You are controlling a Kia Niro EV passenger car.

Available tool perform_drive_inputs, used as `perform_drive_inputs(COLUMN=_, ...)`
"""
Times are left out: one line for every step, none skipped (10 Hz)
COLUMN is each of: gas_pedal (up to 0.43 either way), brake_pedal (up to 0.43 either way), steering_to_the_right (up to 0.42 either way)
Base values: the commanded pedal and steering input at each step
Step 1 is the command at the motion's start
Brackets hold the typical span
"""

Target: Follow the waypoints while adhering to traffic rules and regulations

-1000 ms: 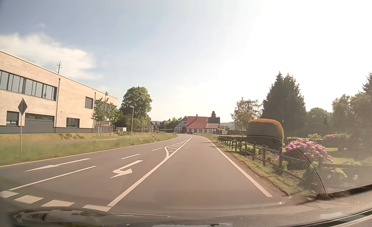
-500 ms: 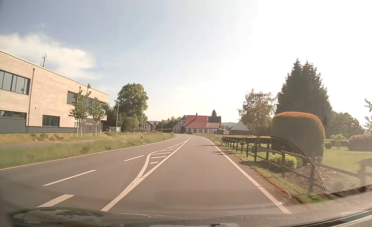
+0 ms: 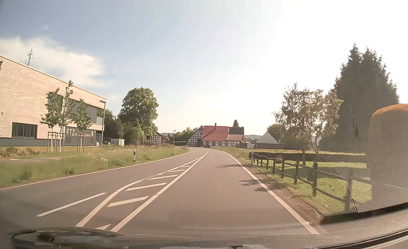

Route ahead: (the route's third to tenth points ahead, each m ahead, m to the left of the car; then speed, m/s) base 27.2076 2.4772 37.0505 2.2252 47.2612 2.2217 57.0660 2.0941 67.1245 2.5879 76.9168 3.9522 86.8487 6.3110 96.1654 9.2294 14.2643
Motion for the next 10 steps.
perform_drive_inputs(gas_pedal=0.157, brake_pedal=0.000, steering_to_the_right=0.000)
perform_drive_inputs(gas_pedal=0.138, brake_pedal=0.000, steering_to_the_right=0.000)
perform_drive_inputs(gas_pedal=0.118, brake_pedal=0.000, steering_to_the_right=0.000)
perform_drive_inputs(gas_pedal=0.118, brake_pedal=0.000, steering_to_the_right=0.000)
perform_drive_inputs(gas_pedal=0.110, brake_pedal=0.000, steering_to_the_right=0.000)
perform_drive_inputs(gas_pedal=0.098, brake_pedal=0.000, steering_to_the_right=0.000)
perform_drive_inputs(gas_pedal=0.098, brake_pedal=0.000, steering_to_the_right=0.000)
perform_drive_inputs(gas_pedal=0.098, brake_pedal=0.000, steering_to_the_right=0.000)
perform_drive_inputs(gas_pedal=0.110, brake_pedal=0.000, steering_to_the_right=0.000)
perform_drive_inputs(gas_pedal=0.118, brake_pedal=0.000, steering_to_the_right=0.000)
